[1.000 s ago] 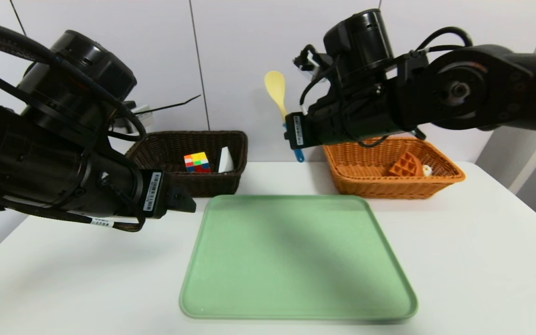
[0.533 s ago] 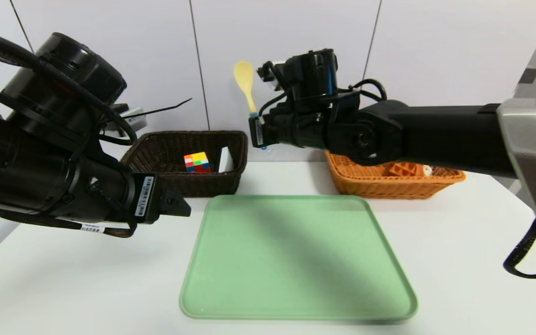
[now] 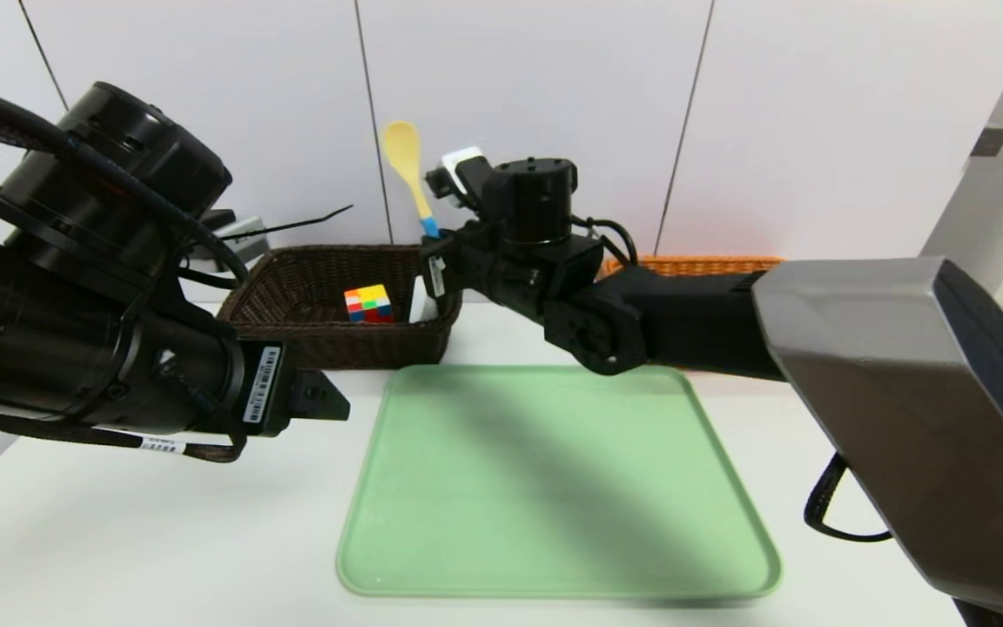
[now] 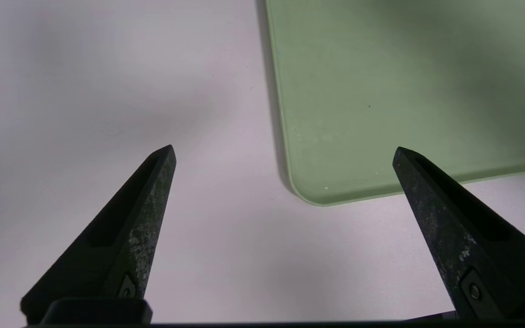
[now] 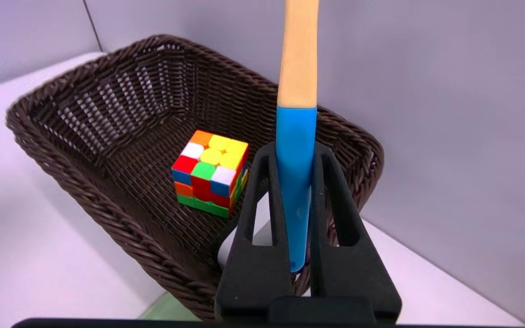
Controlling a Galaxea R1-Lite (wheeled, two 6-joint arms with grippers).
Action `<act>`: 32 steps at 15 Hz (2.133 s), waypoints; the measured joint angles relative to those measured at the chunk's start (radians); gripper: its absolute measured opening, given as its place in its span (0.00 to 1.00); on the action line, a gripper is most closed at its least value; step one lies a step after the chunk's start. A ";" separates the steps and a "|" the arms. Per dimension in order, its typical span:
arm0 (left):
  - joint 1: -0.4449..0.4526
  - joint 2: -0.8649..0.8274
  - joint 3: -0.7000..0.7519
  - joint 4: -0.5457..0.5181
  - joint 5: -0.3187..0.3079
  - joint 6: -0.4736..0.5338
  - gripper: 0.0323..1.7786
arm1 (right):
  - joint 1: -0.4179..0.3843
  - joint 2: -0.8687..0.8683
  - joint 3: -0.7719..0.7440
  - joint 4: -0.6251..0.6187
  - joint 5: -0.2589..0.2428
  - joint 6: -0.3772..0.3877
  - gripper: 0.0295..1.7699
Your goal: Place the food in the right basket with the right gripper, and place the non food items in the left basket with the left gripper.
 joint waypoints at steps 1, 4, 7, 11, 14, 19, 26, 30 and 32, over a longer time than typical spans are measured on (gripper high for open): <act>0.000 -0.004 0.003 0.000 0.000 0.001 0.95 | 0.004 0.016 0.000 -0.018 -0.001 -0.022 0.08; 0.000 -0.013 0.008 0.000 0.000 0.002 0.95 | 0.009 0.043 -0.001 -0.031 -0.001 -0.053 0.08; 0.000 -0.014 0.013 -0.003 0.002 0.002 0.95 | 0.013 0.061 -0.002 -0.051 -0.004 -0.078 0.08; 0.000 -0.013 0.050 -0.071 -0.002 0.004 0.95 | 0.013 0.077 -0.001 -0.051 -0.005 -0.079 0.25; 0.000 -0.013 0.056 -0.075 -0.003 0.005 0.95 | 0.012 0.078 -0.001 -0.049 0.000 -0.078 0.48; 0.000 -0.025 0.054 -0.075 -0.001 0.009 0.95 | 0.007 0.047 -0.001 -0.026 0.001 -0.073 0.71; 0.001 -0.075 0.056 -0.071 0.006 0.011 0.95 | -0.037 -0.110 0.000 0.160 -0.010 0.014 0.86; 0.001 -0.074 0.048 -0.108 0.006 0.013 0.95 | -0.069 -0.229 0.010 0.395 -0.013 0.145 0.90; 0.001 -0.065 0.046 -0.142 0.007 0.014 0.95 | -0.086 -0.286 0.017 0.529 -0.014 0.221 0.92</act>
